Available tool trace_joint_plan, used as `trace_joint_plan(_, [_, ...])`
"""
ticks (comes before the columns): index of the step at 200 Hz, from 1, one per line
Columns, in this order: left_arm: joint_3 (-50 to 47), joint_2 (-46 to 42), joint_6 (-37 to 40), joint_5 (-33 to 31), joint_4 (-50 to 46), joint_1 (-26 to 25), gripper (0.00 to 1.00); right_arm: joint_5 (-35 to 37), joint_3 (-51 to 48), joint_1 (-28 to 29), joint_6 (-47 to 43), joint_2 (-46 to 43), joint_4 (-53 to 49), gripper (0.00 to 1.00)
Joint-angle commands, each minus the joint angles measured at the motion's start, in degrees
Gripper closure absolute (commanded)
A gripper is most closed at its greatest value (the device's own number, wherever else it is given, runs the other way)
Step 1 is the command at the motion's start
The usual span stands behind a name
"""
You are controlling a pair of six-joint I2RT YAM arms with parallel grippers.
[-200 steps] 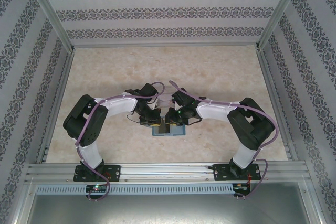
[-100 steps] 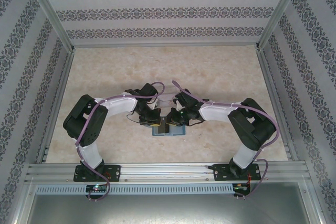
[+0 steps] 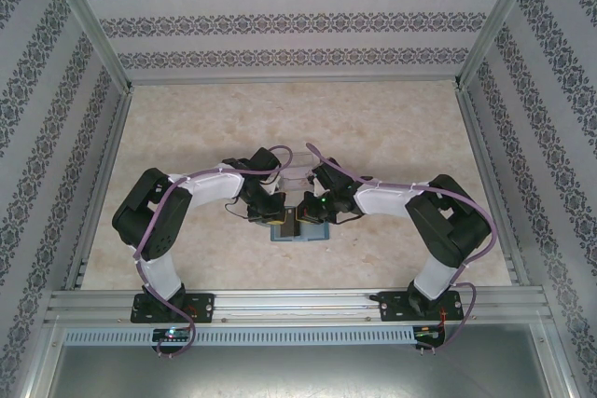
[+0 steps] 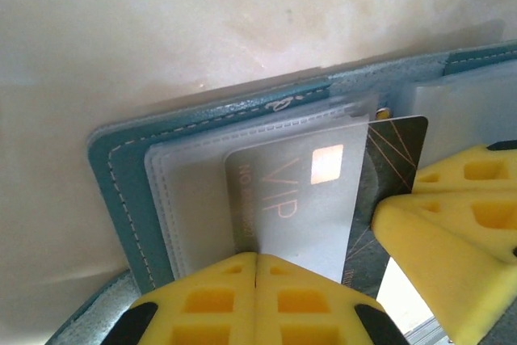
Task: Take the credit cards out of the card holder
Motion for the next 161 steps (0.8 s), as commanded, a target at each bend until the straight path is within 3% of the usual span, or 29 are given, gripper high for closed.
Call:
trace_joint_plan(1, [-0.3,1.5,1.3,-3.1,-3.1,-0.8,1.00,3.3,-0.6,-0.8,-2.6,-2.0,-6.3,0.97])
trace_joint_plan(69, [-0.5,1.2,1.2,-3.1,-3.0,-0.9,1.00,10.2,2.6,-0.9,-7.4,-4.9,-18.8,0.98])
trace_joint_plan(161, [-0.5,1.1,1.1,-3.2,-3.1,-0.8,1.00,15.1,5.8,0.8,-8.7,-5.6,-23.5,0.98])
